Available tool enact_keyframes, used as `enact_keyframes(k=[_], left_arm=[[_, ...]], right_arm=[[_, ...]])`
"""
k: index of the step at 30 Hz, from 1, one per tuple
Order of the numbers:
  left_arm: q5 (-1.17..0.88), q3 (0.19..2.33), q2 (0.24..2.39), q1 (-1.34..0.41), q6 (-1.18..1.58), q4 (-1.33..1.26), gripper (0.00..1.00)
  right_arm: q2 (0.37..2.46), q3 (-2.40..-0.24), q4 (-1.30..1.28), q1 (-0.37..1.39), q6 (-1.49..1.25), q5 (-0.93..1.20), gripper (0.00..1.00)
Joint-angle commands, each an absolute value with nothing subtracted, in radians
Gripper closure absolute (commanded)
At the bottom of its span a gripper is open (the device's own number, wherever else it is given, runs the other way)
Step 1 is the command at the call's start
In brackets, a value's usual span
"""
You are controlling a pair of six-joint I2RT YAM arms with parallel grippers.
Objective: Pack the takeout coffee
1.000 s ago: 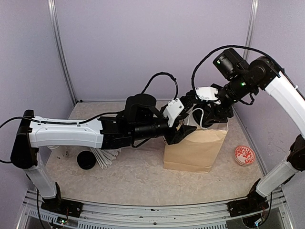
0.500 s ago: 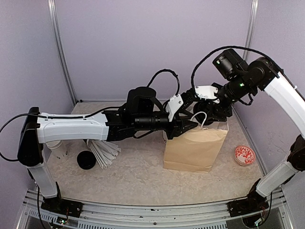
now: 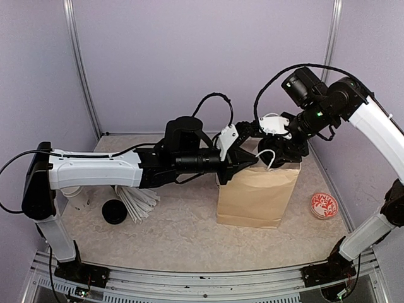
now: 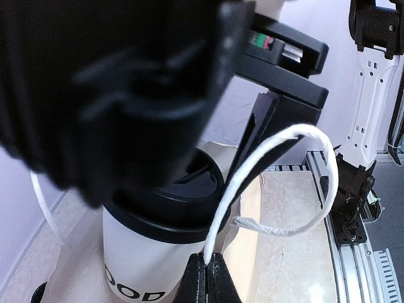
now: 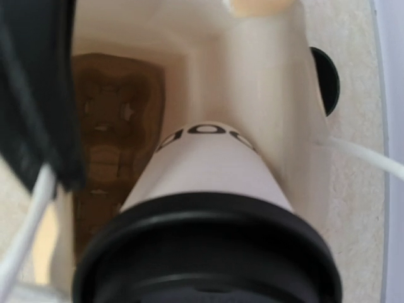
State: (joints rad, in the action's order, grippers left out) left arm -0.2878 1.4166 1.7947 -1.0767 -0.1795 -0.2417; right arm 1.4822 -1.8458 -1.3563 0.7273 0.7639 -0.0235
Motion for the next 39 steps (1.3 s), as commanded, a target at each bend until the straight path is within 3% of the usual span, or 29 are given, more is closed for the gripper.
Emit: enact_keyframes(k=[1,11,21,24,27,36,39], left_arm=[[-0.261,1.349,1.728,-1.098,-0.153,-0.289,1.0],[-0.207,1.264,1.678,-1.193,-0.167,-0.359,1.0],[-0.029,1.243,1.671,-1.295,-0.247,-0.32,1.0],[-0.005,1.243,1.662,-1.322,-0.251,-0.303,0.87],[0.086,1.251,1.631,-1.368,-0.282,-0.276,0.66],[0.348,1.261,1.479,-1.421,-0.403,-0.306,0.41],[0.329,1.272,1.467,-1.342,-0.357,-0.307,0.39]], right_arm=[[1.459,-1.818,-1.378,0.717,0.782,-0.023,0.56],[1.44,-1.745,-1.38,0.717,0.763,-0.004,0.56],[1.391,-1.608,-1.379,0.74,0.758,-0.022,0.57],[1.369,-1.574,-1.379,0.756,0.75,-0.04,0.57],[1.349,-1.567,-1.381,0.774,0.739,-0.067,0.57],[1.289,-1.464,-1.381,0.835,0.682,-0.131,0.57],[1.277,-1.436,-1.381,0.855,0.666,-0.161,0.57]])
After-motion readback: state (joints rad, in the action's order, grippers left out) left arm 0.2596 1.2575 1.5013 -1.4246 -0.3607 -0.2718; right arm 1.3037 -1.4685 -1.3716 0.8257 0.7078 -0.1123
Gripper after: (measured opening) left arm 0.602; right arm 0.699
